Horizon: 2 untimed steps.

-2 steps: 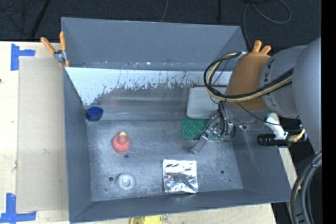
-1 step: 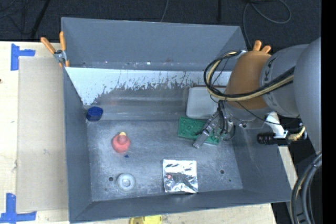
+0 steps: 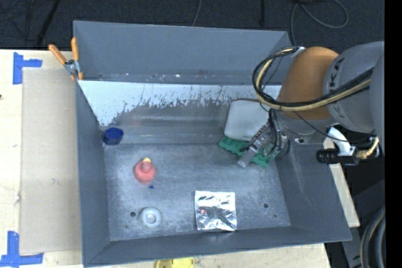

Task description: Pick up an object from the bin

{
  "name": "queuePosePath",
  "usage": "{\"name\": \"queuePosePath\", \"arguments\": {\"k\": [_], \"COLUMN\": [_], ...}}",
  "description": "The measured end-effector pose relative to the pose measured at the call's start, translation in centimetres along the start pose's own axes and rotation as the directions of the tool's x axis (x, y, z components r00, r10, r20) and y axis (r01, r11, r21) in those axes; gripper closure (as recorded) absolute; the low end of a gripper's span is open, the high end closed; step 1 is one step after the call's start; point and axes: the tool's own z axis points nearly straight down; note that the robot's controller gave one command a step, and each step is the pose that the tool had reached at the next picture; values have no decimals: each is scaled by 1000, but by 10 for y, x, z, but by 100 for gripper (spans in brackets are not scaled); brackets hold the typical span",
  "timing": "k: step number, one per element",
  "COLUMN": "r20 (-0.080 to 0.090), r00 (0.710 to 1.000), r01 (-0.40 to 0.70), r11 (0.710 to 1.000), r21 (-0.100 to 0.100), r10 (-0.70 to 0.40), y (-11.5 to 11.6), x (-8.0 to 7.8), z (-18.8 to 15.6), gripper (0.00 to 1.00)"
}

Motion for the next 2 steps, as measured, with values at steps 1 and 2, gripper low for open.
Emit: {"name": "queuePosePath", "arguments": {"k": [1, 2], "r20": [-3, -3], "r00": [1000, 1000], "r01": [5, 9], "r11": [1000, 1000], "r21": [3, 3], "r10": [-5, -9], "y": [0, 0], "x": [0, 1], "z": [-2, -10], "gripper": [100, 100]}}
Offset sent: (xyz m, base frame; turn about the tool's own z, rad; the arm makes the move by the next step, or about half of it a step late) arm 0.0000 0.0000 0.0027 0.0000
